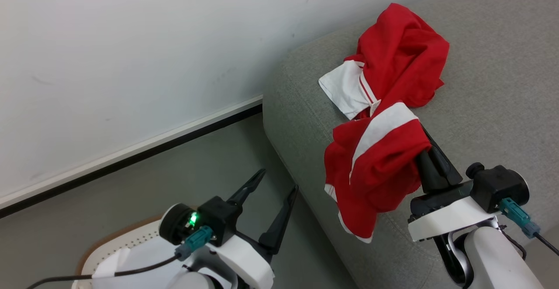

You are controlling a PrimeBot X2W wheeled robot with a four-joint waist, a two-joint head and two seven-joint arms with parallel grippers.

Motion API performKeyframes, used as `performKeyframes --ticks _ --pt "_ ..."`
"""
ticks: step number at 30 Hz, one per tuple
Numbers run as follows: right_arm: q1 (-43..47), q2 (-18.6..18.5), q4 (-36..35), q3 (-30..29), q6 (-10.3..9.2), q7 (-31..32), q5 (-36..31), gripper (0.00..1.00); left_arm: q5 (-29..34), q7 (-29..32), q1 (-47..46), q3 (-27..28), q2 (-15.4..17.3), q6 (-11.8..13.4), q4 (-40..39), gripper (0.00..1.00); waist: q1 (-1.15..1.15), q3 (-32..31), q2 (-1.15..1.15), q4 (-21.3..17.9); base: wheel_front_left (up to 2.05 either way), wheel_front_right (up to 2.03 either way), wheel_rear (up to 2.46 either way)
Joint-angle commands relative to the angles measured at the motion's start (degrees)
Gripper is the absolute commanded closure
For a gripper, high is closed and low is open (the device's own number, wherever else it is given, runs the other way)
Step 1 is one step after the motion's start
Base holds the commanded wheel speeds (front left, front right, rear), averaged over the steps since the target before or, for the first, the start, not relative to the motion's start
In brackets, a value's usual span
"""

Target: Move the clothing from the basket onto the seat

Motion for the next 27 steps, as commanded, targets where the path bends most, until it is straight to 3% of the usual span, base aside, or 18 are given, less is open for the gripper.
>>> performKeyframes --ticks 1,7,15,21,27 --pt "1.0 -0.3 -0.8 -0.7 -0.15 0.0 -0.5 1.0 0.3 -0.4 -0.2 0.0 0.3 0.1 0.2 0.0 -0.01 0.2 0.0 -1.1 0.0 0.0 0.0" --pt "1.5 -0.7 -1.9 -1.8 -0.15 0.0 -0.6 1.0 0.1 -0.6 -0.8 -0.6 0.1 -0.2 0.6 0.0 -0.01 0.6 0.0 -1.4 0.0 0.0 0.0" --pt "-2.3 -0.1 -3.8 -5.7 -0.15 0.0 0.3 1.0 1.0 0.2 -3.6 -1.0 0.5 -0.4 -0.8 0.0 -0.01 6.1 0.0 1.5 0.0 0.0 0.0" --pt "-11.8 -0.6 -5.3 -13.8 -0.15 0.0 -0.9 1.0 2.3 1.1 -7.9 -0.5 1.8 -1.1 -2.5 0.0 -0.01 14.3 0.0 5.6 0.0 0.0 0.0" --pt "-25.2 -5.7 -3.5 -25.0 -0.15 0.0 -2.9 1.0 3.5 1.5 -13.9 -1.0 1.5 -2.4 -4.2 0.0 -0.01 22.8 0.0 11.2 0.0 0.0 0.0"
